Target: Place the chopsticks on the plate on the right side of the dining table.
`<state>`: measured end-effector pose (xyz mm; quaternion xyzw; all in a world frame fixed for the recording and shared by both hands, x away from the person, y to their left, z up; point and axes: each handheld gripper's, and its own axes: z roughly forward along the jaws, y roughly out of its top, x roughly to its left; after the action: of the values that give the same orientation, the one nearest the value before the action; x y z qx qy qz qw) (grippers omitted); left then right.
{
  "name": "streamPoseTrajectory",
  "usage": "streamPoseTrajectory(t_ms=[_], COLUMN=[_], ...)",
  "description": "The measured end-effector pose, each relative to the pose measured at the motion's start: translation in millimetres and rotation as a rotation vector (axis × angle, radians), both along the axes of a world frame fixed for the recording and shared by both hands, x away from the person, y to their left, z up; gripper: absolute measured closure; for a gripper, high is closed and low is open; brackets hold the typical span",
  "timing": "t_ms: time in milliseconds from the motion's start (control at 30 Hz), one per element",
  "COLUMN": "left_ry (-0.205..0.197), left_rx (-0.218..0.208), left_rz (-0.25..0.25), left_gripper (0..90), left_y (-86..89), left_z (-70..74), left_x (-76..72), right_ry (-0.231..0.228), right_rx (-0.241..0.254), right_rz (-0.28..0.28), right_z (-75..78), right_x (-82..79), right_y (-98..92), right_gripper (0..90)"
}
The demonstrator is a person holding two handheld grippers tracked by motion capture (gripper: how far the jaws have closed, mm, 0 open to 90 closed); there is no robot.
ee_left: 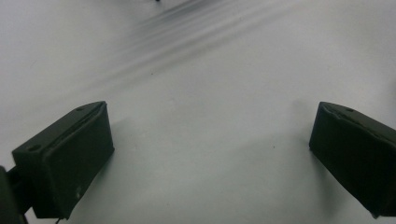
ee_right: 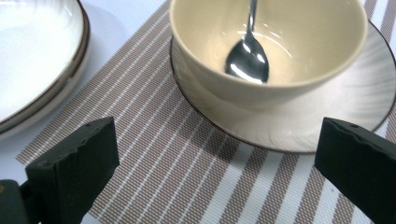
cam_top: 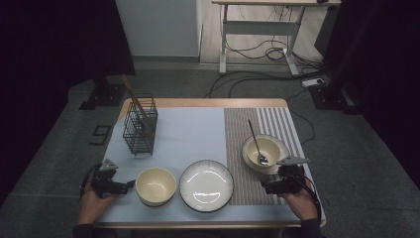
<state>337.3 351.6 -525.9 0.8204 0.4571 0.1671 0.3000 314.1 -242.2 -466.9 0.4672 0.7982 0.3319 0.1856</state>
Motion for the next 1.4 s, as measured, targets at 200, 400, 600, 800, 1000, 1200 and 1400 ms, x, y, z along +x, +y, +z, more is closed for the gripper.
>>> streamPoseTrajectory(t_ms=[200,400,600,800,1000,1200,1400], left_ry=[-0.001,-0.001,-0.001,-0.001,-0.001,-0.002,-0.002], left_rx=[0.000,0.000,0.000,0.000,0.000,0.000,0.000], left_rz=[0.000,0.000,0.000,0.000,0.000,0.000,0.001], left_gripper=[0.0,0.0,0.0,0.0,0.0,0.0,0.0], left_y=[-0.1,0.0,0.0,0.0,-0.1,0.0,-0.1], left_z=[-0.1,-0.1,-0.1,-0.1,-0.1,-0.2,-0.2], left_x=[-0.1,-0.1,-0.1,0.0,-0.1,-0.1,-0.1], right_ry=[-0.012,-0.027,-0.047,-0.059,-0.069,-0.077,-0.078], right_rx=[0.015,0.036,0.036,0.038,0.058,0.073,0.072], right_rz=[0.026,0.056,0.077,0.106,0.128,0.157,0.191], right_z=[5.0,12.0,21.1,28.3,34.6,39.8,43.3], right_x=[2.2,4.6,8.5,13.4,19.2,25.8,31.9], right_y=[6.5,14.7,26.3,39.3,53.9,70.0,86.8], right_gripper=[0.0,0.0,0.0,0.0,0.0,0.0,0.0])
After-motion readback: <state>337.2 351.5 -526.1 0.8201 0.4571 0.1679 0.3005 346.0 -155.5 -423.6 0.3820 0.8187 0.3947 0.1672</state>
